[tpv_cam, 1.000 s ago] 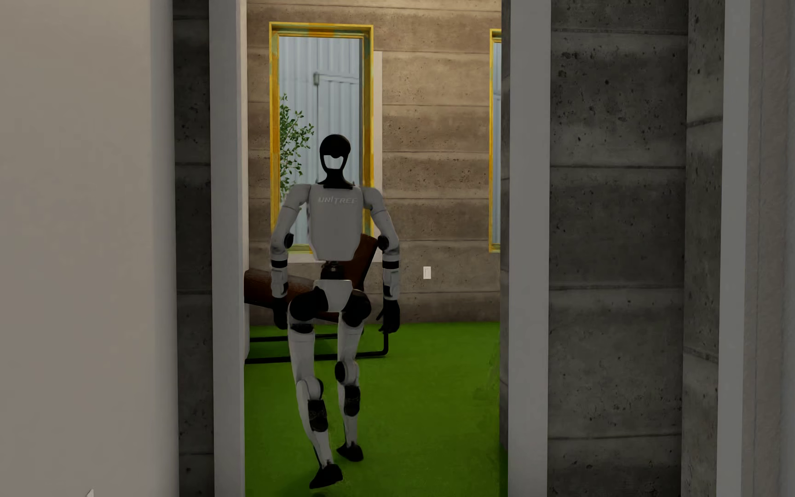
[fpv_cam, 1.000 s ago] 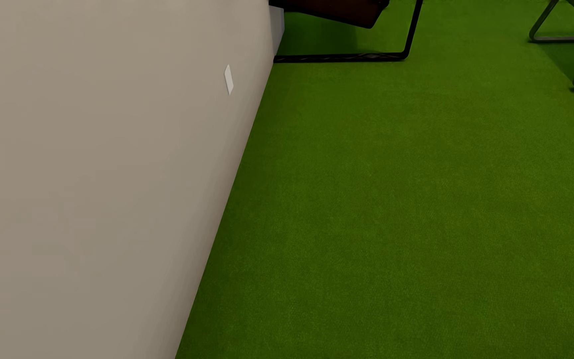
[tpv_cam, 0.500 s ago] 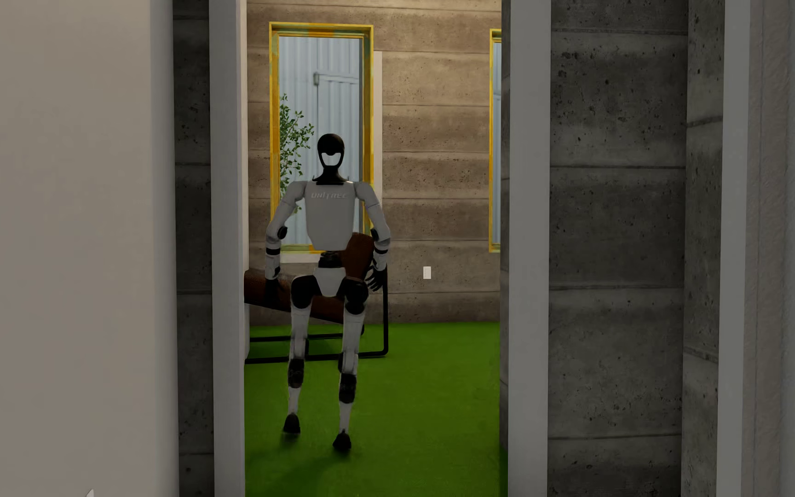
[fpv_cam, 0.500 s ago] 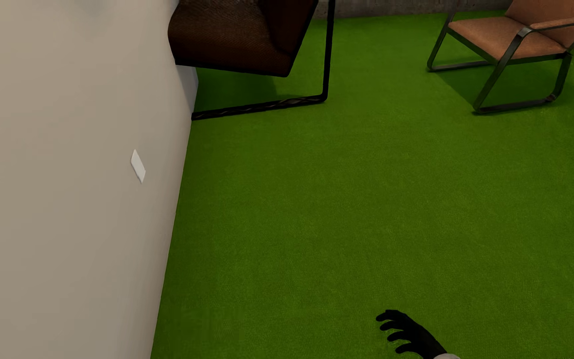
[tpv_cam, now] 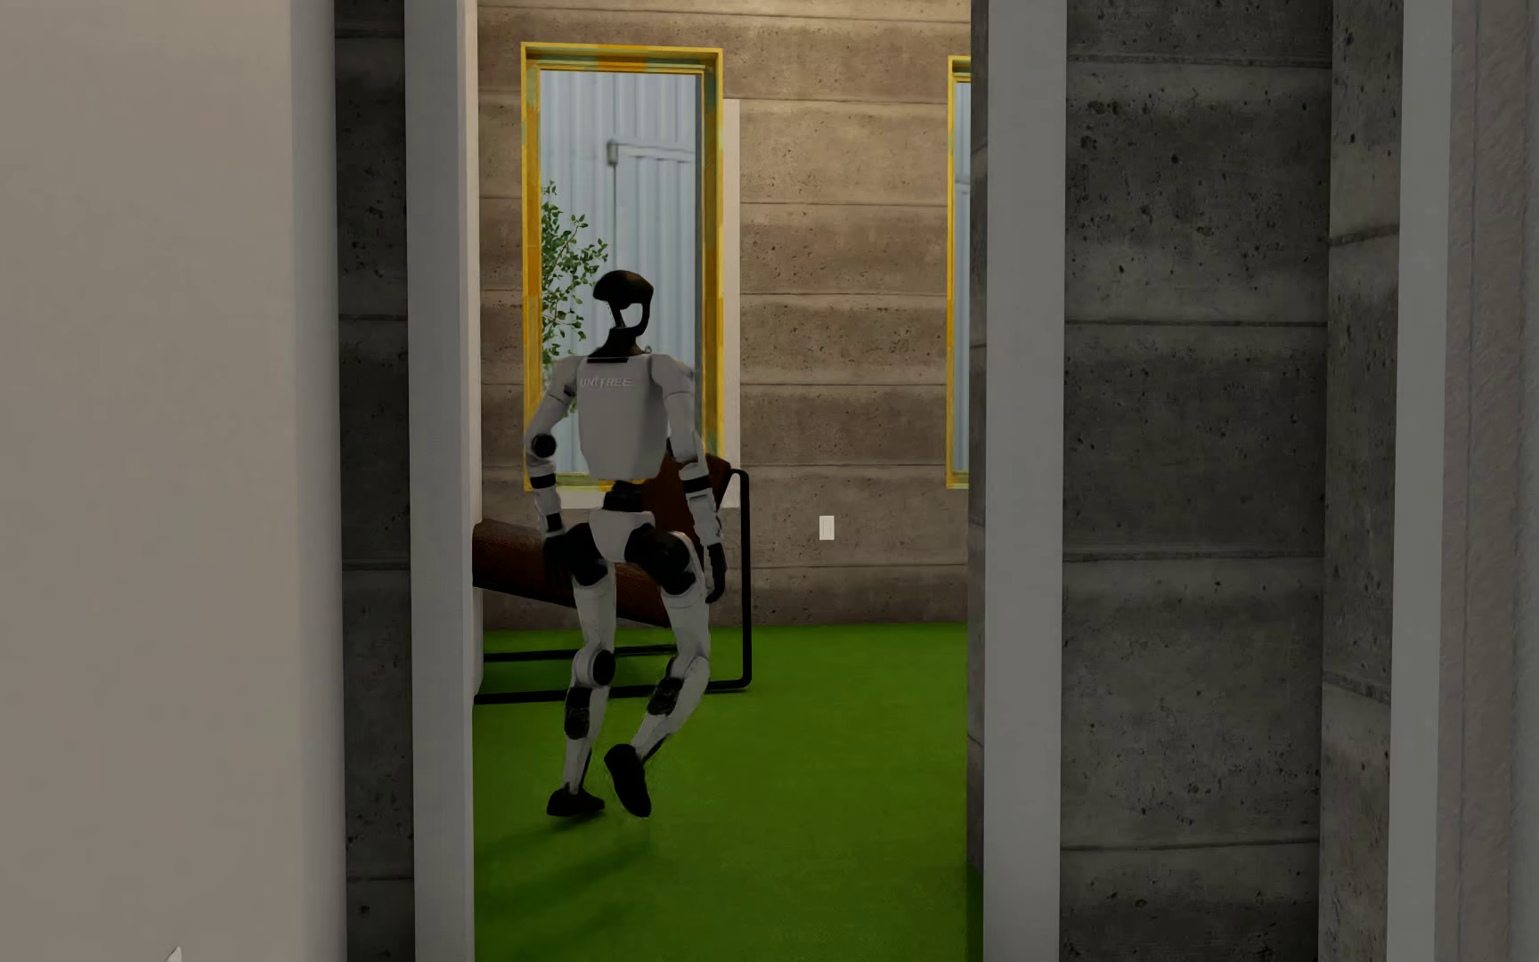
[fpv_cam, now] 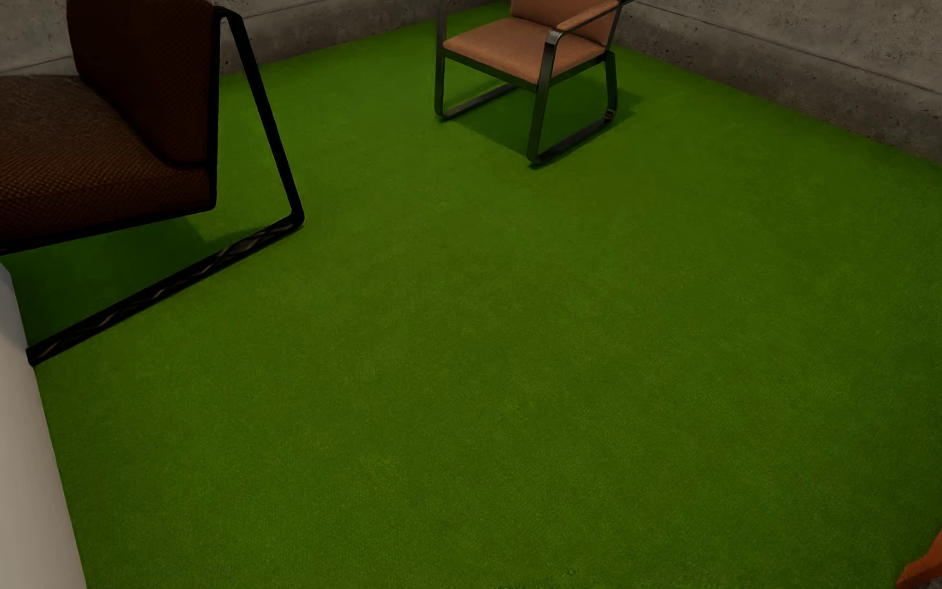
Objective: Avoid the corner
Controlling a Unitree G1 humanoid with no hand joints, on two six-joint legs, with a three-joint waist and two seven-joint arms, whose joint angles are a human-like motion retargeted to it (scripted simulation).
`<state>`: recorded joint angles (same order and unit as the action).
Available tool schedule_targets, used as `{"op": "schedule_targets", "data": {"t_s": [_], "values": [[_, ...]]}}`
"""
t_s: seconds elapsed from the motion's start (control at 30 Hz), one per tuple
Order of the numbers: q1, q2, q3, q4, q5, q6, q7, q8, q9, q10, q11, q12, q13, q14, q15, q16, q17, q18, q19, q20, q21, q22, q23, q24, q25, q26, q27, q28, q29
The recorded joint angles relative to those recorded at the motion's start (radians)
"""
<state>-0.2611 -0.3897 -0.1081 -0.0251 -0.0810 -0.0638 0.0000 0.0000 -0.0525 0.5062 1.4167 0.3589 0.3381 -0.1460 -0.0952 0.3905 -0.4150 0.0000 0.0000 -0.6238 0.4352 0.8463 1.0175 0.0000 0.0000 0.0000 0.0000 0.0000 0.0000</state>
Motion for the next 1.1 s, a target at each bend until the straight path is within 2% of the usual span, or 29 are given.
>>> {"op": "schedule_targets", "data": {"t_s": [0.03, 0.07, 0.13, 0.23, 0.43, 0.5, 0.53, 0.6, 0.63, 0.67, 0.7, 0.73, 0.77, 0.87, 0.9, 1.0, 1.03, 1.1], "values": [[0.034, -0.062, -0.032, 0.006, -0.003, 0.007, 0.000, 0.000, 0.011, -0.009, 0.177, -0.007, -0.007, -0.014, -0.086, 0.017, 0.003, 0.000, 0.000, -0.003, -0.008, 0.000, -0.031, 0.000, 0.000, 0.000, 0.000, 0.000, 0.000], [0.068, -0.116, -0.060, 0.016, -0.002, 0.017, 0.000, 0.000, 0.019, -0.019, 0.081, -0.020, -0.016, -0.033, -0.122, 0.032, 0.009, 0.000, 0.000, -0.008, -0.023, 0.017, -0.058, 0.000, 0.000, 0.000, 0.000, 0.000, 0.000], [0.131, -0.198, -0.102, 0.031, 0.003, 0.038, 0.000, 0.000, 0.029, -0.029, 0.009, -0.052, -0.030, -0.072, -0.138, 0.060, 0.023, 0.000, 0.000, -0.005, -0.053, 0.068, -0.110, 0.000, 0.000, 0.000, 0.000, 0.000, 0.000], [0.193, -0.274, -0.131, 0.040, -0.005, 0.071, 0.000, 0.000, 0.032, -0.026, 0.127, -0.080, -0.048, -0.119, -0.133, 0.104, 0.038, 0.000, 0.000, 0.054, -0.064, 0.101, -0.175, 0.000, 0.000, 0.000, 0.000, 0.000, 0.000], [0.327, -0.207, -0.129, 0.010, -0.022, 0.109, 0.000, 0.000, 0.031, -0.027, -0.743, -0.148, -0.074, -0.267, 0.039, 0.141, 0.025, 0.000, 0.000, 0.141, -0.044, 0.090, -0.148, 0.000, 0.000, 0.000, 0.000, 0.000, 0.000], [0.345, -0.173, -0.136, 0.003, -0.027, 0.116, 0.000, 0.000, 0.014, -0.022, -0.925, -0.165, -0.080, -0.284, 0.029, 0.132, 0.017, 0.000, 0.000, 0.156, -0.034, 0.071, -0.097, 0.000, 0.000, 0.000, 0.000, 0.000, 0.000], [0.357, -0.161, -0.141, 0.007, -0.031, 0.122, 0.000, 0.000, 0.007, -0.018, -0.939, -0.168, -0.080, -0.278, 0.039, 0.122, 0.014, 0.000, 0.000, 0.163, -0.027, 0.055, -0.063, 0.000, 0.000, 0.000, 0.000, 0.000, 0.000], [0.394, -0.140, -0.130, 0.032, -0.013, 0.148, 0.000, 0.000, 0.007, -0.007, -0.895, -0.159, -0.082, -0.190, 0.113, 0.086, 0.004, 0.000, 0.000, 0.184, 0.003, 0.012, 0.010, 0.000, 0.000, 0.000, 0.000, 0.000, 0.000], [0.402, -0.128, -0.115, 0.047, 0.010, 0.167, 0.000, 0.000, 0.008, 0.010, -0.871, -0.145, -0.085, -0.074, 0.123, 0.059, -0.001, 0.000, 0.000, 0.194, 0.019, -0.008, 0.041, 0.000, 0.000, 0.000, 0.000, 0.000, 0.000], [0.392, -0.107, -0.102, 0.061, 0.031, 0.182, 0.000, 0.000, 0.005, 0.050, -0.859, -0.127, -0.089, 0.091, 0.111, 0.032, -0.007, 0.000, 0.000, 0.193, 0.026, -0.026, 0.059, 0.000, 0.000, 0.000, 0.000, 0.000, 0.000], [0.361, -0.075, -0.092, 0.077, 0.046, 0.186, 0.000, 0.000, -0.002, 0.120, -0.862, -0.109, -0.092, 0.265, 0.090, 0.014, -0.012, 0.000, 0.000, 0.176, 0.021, -0.047, 0.058, 0.000, 0.000, 0.000, 0.000, 0.000, 0.000], [0.311, -0.037, -0.086, 0.093, 0.054, 0.182, 0.000, 0.000, -0.013, 0.216, -0.874, -0.094, -0.092, 0.393, 0.067, 0.007, -0.016, 0.000, 0.000, 0.149, 0.008, -0.075, 0.036, 0.000, 0.000, 0.000, 0.000, 0.000, 0.000], [0.252, 0.001, -0.080, 0.107, 0.059, 0.174, 0.000, 0.000, -0.020, 0.329, -0.881, -0.086, -0.092, 0.436, 0.044, 0.010, -0.022, 0.000, 0.000, 0.122, -0.004, -0.107, -0.007, 0.000, 0.000, 0.000, 0.000, 0.000, 0.000], [0.097, 0.121, -0.051, 0.126, 0.078, 0.147, 0.000, 0.000, 0.011, 0.614, -0.882, -0.102, -0.115, 0.262, -0.019, 0.028, -0.035, 0.000, 0.000, 0.113, -0.035, -0.136, -0.145, 0.000, 0.000, 0.000, 0.000, 0.000, 0.000], [0.049, 0.156, -0.029, 0.121, 0.084, 0.133, 0.000, 0.000, 0.024, 0.645, -0.887, -0.115, -0.134, 0.249, -0.033, 0.034, -0.035, 0.000, 0.000, 0.121, -0.048, -0.125, -0.168, 0.000, 0.000, 0.000, 0.000, 0.000, 0.000], [-0.079, 0.250, 0.068, 0.075, 0.087, 0.091, 0.000, 0.000, 0.048, 0.552, -0.901, -0.138, -0.184, 0.395, -0.068, 0.061, -0.042, 0.000, 0.000, 0.130, -0.062, -0.119, -0.196, 0.000, 0.000, 0.000, 0.000, 0.000, 0.000], [-0.119, 0.273, 0.101, 0.063, 0.088, 0.081, 0.000, 0.000, 0.051, 0.496, -0.902, -0.135, -0.195, 0.400, -0.083, 0.072, -0.047, 0.000, 0.000, 0.129, -0.062, -0.129, -0.205, 0.000, 0.000, 0.000, 0.000, 0.000, 0.000], [-0.178, 0.333, 0.150, 0.047, 0.086, 0.066, 0.000, 0.000, 0.064, 0.373, -0.904, -0.124, -0.206, 0.308, -0.122, 0.084, -0.054, 0.000, 0.000, 0.134, -0.063, -0.131, -0.216, 0.000, 0.000, 0.000, 0.000, 0.000, 0.000]]}}
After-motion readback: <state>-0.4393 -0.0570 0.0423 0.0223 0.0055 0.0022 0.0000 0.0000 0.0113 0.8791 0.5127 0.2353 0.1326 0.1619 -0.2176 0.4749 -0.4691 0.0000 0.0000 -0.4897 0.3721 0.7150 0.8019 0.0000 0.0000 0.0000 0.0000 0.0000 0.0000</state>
